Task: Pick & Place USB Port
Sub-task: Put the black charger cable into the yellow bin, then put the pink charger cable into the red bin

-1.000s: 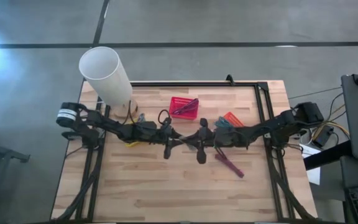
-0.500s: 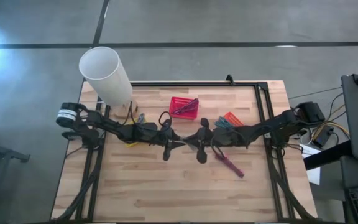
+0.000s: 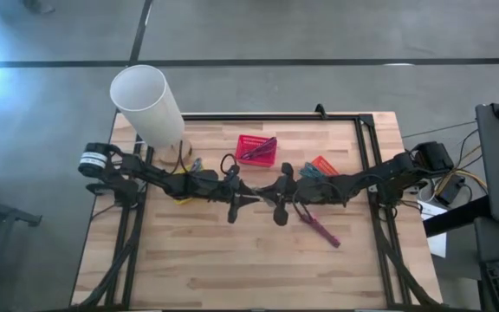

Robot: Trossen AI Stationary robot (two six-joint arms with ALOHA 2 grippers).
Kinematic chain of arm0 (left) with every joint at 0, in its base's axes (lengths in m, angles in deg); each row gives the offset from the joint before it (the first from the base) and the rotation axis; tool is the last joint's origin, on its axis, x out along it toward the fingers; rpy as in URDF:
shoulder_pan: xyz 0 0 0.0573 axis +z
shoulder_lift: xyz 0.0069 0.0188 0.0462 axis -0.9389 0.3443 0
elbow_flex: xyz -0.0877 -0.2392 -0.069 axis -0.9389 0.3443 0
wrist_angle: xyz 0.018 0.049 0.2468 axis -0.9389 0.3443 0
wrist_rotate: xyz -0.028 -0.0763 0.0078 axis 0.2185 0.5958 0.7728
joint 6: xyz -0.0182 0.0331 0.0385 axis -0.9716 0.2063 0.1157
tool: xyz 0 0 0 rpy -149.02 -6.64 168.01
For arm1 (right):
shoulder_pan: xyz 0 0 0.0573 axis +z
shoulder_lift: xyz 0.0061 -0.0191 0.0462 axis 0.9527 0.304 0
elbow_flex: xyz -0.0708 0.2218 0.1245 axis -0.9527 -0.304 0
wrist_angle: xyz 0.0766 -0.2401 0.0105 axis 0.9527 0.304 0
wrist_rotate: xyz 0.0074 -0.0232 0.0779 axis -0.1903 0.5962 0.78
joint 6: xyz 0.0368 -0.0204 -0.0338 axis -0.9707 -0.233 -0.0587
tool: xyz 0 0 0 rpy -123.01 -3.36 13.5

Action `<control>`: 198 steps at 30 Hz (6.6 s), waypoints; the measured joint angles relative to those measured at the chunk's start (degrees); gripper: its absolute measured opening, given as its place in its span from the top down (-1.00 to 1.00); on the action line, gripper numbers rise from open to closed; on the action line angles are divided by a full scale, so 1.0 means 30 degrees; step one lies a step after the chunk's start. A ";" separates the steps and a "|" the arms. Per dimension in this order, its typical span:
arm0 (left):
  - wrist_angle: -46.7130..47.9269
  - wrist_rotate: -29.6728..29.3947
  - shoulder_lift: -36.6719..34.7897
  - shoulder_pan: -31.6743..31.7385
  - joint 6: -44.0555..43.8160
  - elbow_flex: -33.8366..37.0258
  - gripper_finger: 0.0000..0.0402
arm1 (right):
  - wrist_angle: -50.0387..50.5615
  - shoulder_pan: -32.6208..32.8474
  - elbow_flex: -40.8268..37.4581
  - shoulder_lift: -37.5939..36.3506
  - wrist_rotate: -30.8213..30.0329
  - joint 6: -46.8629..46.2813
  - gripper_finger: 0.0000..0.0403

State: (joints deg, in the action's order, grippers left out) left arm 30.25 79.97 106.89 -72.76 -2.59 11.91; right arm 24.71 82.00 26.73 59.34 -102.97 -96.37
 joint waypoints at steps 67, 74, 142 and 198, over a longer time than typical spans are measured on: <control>0.0211 0.0143 0.1158 0.0306 0.1530 -0.1880 0.90 | -0.1501 -0.0109 0.0054 -0.0051 0.0086 0.1673 0.63; 0.2094 -0.0714 0.1158 0.0306 0.1376 -0.1872 0.92 | 0.0515 -0.0109 0.0066 -0.0058 0.0135 0.0552 0.38; 3.1200 -0.8037 -0.6953 0.1239 -0.7198 -0.1203 0.34 | 0.4404 -0.0029 0.0036 0.0000 0.0197 -0.2237 0.27; 1.8683 -0.8403 -0.7257 -0.0605 -0.2353 -0.1093 0.31 | 2.3838 0.6011 0.1960 -0.0532 0.2652 -1.8007 0.15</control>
State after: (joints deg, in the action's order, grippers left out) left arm 86.29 54.76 85.12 -74.57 -9.65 8.63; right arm 96.22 100.03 32.61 57.75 -95.01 -150.39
